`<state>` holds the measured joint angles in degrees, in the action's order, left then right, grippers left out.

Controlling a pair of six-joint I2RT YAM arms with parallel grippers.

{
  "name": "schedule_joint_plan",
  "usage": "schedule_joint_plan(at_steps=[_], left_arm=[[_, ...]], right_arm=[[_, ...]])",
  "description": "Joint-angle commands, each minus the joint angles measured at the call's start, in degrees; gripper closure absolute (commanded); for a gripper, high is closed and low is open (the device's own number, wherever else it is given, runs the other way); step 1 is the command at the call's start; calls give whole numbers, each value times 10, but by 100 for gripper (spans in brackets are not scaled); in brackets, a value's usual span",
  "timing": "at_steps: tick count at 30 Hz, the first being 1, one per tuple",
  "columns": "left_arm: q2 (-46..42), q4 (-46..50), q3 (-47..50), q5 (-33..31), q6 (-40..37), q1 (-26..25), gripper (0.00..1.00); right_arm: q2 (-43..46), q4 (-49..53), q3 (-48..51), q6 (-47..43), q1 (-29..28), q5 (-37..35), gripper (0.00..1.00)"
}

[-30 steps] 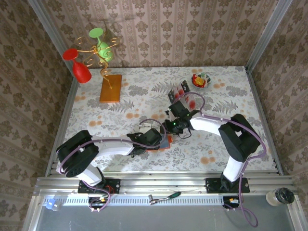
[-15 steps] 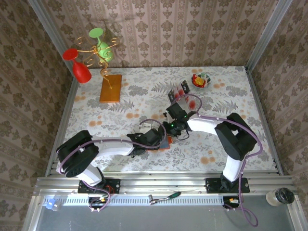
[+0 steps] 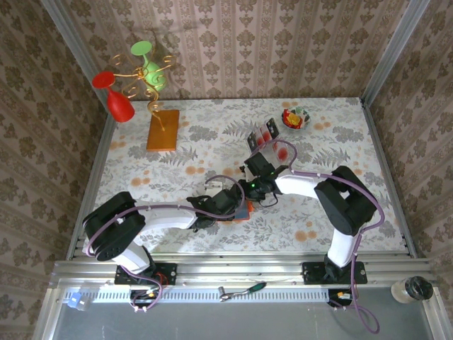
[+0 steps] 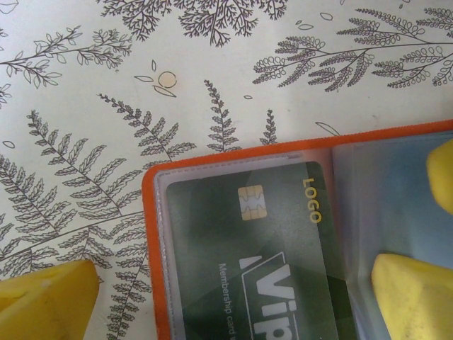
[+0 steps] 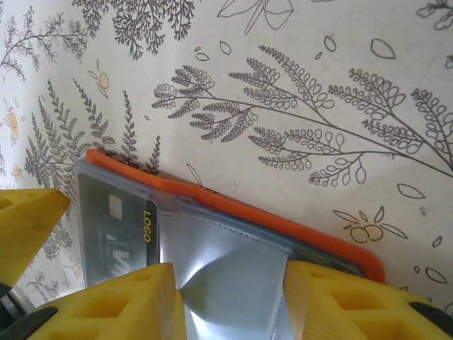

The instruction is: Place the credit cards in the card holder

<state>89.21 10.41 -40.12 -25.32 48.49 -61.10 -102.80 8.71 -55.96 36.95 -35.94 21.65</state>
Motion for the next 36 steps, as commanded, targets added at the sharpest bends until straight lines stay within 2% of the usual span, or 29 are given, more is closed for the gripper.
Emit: schedule_joint_plan(at_steps=[1, 15, 28, 36], left_arm=[[-3, 23, 13, -8, 9, -4, 0], [-5, 16, 22, -9, 14, -6, 0], [-5, -5, 43, -7, 19, -6, 0], [-11, -18, 53, -7, 20, -6, 0]], right_arm=[[14, 16, 18, 9, 0, -18, 52], [9, 10, 22, 27, 0, -14, 47], [-23, -2, 16, 53, 6, 24, 47], [-30, -8, 3, 51, 11, 67, 50]])
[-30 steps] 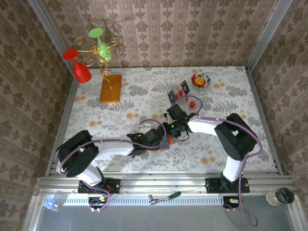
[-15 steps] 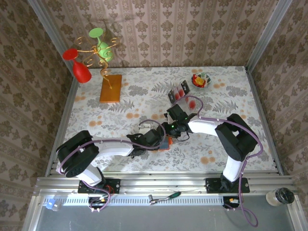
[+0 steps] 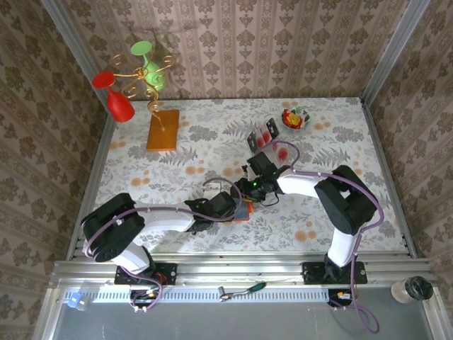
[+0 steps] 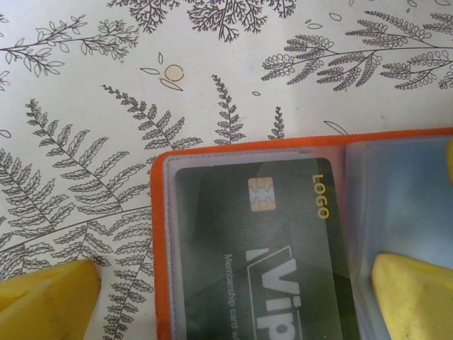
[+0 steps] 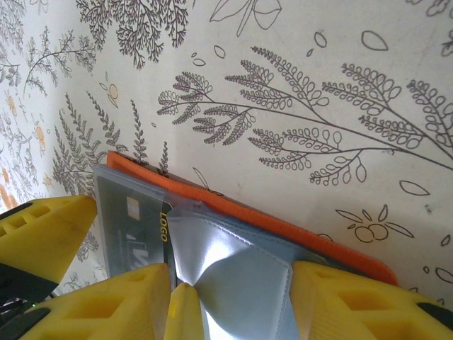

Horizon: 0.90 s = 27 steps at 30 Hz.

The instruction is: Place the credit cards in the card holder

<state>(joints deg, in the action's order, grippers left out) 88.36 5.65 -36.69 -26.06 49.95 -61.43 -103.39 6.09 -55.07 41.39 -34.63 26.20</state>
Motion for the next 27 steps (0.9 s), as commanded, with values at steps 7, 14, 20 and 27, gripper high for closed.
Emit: schedule_joint_plan(at_steps=[7, 14, 20, 27], left_arm=[[-8, 28, 19, 0, 2, -3, 0], [-59, 48, 4, -5, -18, -1, 0], [-142, 75, 1, -21, -36, 15, 0], [-237, 106, 39, -29, -37, 44, 0]], right_arm=[[-12, 13, -12, 5, -3, 49, 56], [15, 14, -16, 13, -7, 68, 51], [30, 35, -40, 17, -32, 65, 47], [8, 43, -87, 36, -72, 46, 45]])
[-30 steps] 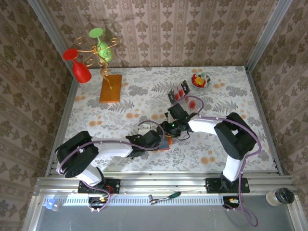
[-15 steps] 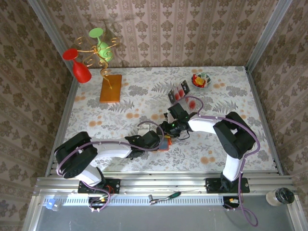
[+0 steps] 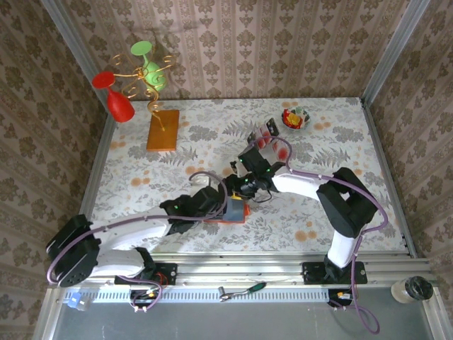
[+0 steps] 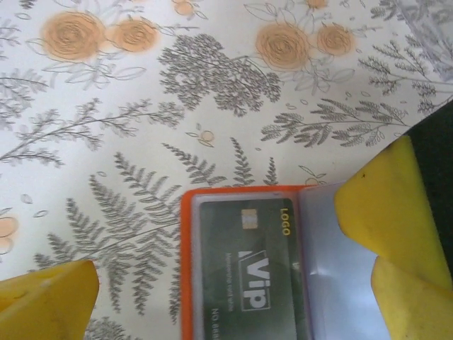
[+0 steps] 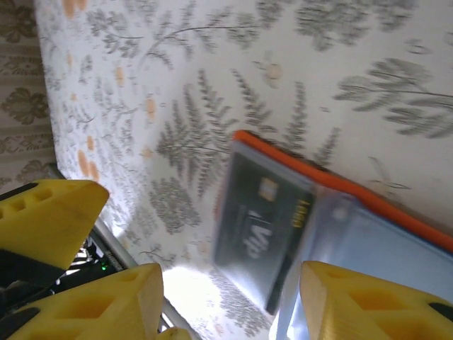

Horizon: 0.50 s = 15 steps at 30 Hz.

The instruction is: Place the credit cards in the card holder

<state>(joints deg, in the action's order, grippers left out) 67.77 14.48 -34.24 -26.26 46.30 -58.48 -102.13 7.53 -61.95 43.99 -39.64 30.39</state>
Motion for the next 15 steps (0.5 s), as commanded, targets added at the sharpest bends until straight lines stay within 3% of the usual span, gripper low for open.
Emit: schedule_joint_plan(at_steps=[1, 10, 15], left_arm=[[-48, 24, 22, -29, 1, 20, 0], [-204, 83, 83, -33, 17, 57, 0], [-243, 100, 94, -20, 11, 76, 0]], right_arm=[[-12, 27, -27, 15, -27, 3, 44], [-100, -6, -87, 59, -58, -15, 44], [-130, -27, -91, 67, -62, -21, 45]])
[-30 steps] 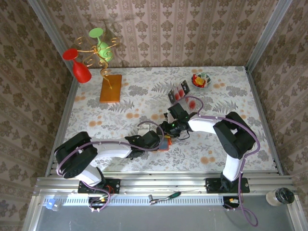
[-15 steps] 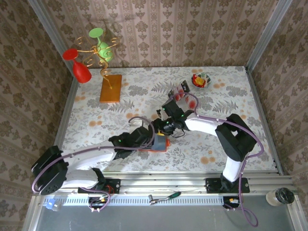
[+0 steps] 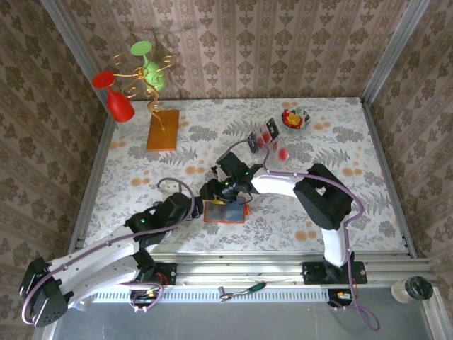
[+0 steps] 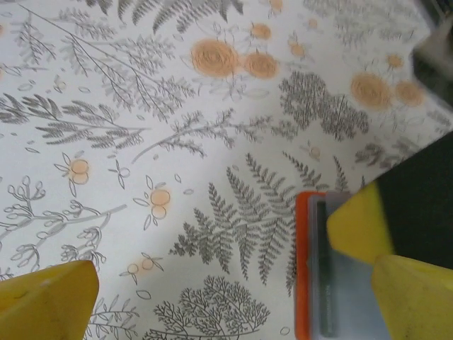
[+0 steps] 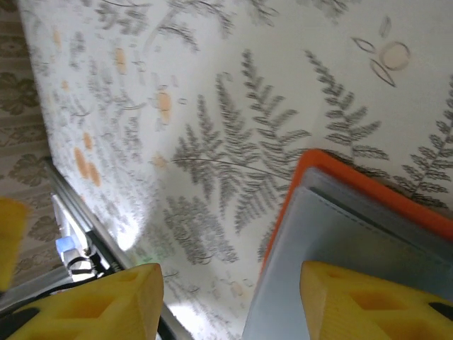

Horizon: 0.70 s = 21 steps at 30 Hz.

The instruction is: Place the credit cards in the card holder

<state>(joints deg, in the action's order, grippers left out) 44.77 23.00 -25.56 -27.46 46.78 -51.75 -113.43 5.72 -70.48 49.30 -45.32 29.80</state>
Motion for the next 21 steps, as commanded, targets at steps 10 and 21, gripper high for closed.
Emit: schedule_joint_plan(at_steps=[10, 21], left_arm=[[26, -12, 6, 7, 2, 12, 0], [92, -55, -1, 23, 2, 12, 0]], right_arm=[[-22, -22, 0, 5, -1, -3, 45], [54, -4, 11, -8, 38, 2, 45]])
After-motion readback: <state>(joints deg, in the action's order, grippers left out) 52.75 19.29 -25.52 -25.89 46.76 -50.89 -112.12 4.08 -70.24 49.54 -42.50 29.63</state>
